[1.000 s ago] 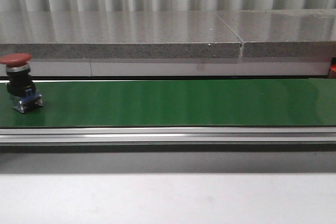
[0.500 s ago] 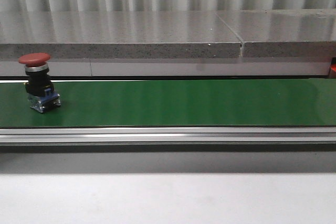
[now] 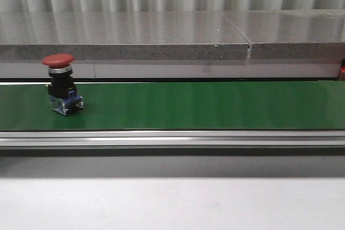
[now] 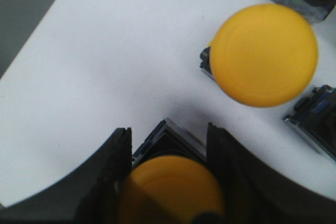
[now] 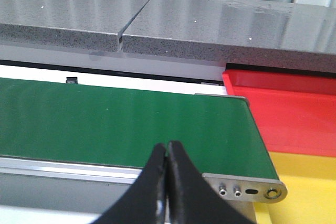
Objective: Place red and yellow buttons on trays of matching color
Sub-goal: 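Grasp a yellow push button from the cluster with the left gripper, then carry the yellow button onto the belt and open the left gripper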
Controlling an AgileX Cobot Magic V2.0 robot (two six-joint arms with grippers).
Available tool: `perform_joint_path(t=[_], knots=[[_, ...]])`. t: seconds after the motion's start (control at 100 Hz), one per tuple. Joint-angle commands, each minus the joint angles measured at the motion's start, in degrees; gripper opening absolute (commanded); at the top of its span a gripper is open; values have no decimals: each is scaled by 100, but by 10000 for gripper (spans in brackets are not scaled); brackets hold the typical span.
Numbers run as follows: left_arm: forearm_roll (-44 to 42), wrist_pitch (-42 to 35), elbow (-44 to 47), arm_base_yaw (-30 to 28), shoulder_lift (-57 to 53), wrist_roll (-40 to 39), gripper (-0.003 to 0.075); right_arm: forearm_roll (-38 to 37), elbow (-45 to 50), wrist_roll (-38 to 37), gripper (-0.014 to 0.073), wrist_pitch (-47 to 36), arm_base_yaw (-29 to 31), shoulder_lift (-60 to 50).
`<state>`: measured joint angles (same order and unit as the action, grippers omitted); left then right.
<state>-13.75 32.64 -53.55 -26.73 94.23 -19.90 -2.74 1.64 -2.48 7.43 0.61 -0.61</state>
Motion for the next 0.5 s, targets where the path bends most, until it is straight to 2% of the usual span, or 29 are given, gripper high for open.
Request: perform_joint_path(t=[0.0, 0.25, 0.49], knots=[[-4, -8, -164, -12, -586, -67, -19, -69, -35, 19, -69, -482, 0, -90], [98, 368, -164, 126, -1907, -30, -20, -69, -35, 19, -69, -482, 0, -90], [152, 530, -164, 1181, -2816, 454, -20, -69, -35, 19, -69, -482, 0, -90]])
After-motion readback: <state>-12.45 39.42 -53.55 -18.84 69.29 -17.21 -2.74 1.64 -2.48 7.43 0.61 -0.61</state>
